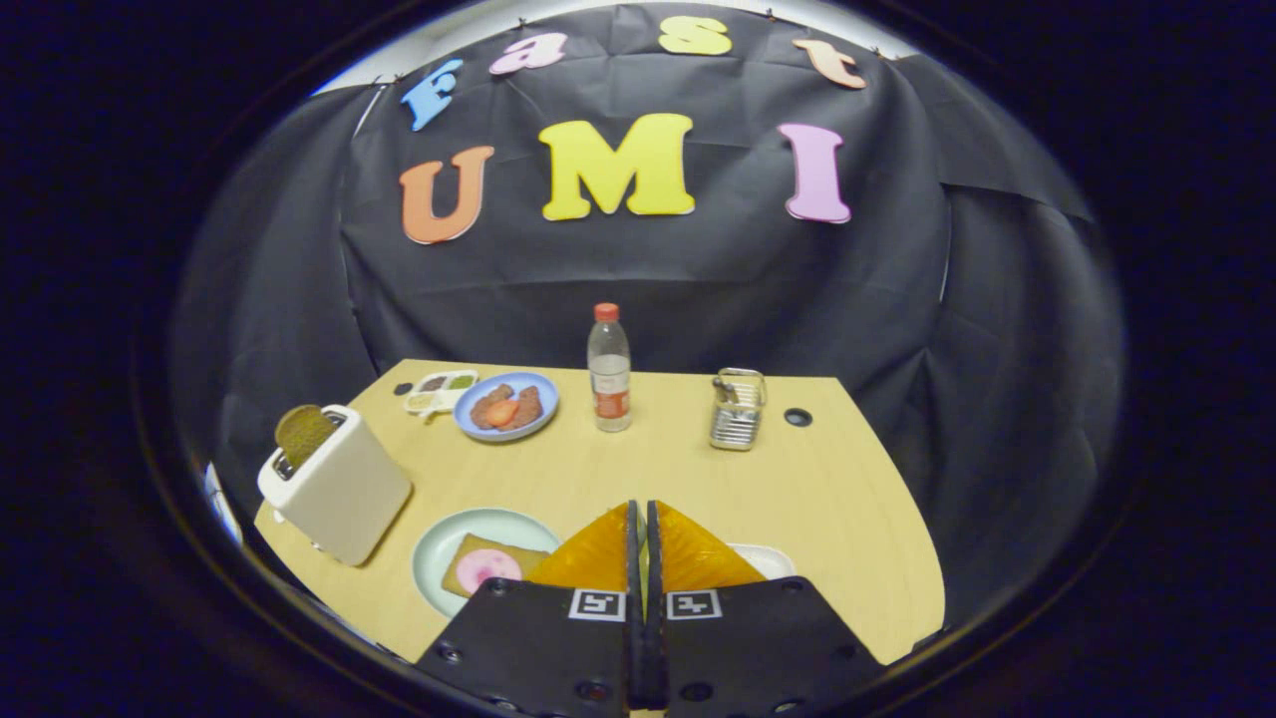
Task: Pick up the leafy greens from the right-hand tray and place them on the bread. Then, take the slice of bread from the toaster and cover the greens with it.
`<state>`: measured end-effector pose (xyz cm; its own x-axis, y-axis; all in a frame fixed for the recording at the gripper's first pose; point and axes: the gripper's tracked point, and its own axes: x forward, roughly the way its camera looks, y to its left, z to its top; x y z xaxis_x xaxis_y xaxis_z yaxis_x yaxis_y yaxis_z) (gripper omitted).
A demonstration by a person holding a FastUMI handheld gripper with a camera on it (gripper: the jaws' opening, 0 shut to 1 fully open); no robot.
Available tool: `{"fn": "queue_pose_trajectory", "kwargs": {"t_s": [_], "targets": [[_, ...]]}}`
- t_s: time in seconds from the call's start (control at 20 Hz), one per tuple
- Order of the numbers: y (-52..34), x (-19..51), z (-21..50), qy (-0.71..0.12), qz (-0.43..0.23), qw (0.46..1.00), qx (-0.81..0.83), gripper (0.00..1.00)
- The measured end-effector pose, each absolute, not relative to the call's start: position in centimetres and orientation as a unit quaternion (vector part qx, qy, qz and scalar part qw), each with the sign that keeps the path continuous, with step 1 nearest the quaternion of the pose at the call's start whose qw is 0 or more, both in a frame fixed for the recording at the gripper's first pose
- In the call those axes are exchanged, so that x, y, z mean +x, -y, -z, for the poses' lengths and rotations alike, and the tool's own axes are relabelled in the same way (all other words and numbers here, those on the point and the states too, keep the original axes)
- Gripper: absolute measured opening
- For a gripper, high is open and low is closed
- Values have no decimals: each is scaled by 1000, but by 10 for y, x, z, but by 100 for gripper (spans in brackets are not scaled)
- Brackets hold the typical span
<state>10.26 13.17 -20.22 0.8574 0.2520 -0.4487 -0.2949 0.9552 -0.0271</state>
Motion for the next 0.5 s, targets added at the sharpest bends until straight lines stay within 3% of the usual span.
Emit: {"fn": "queue_pose_trajectory", "kwargs": {"t_s": [0.5], "targets": [[-282,52,215,-245,-246,936,-63,0]]}}
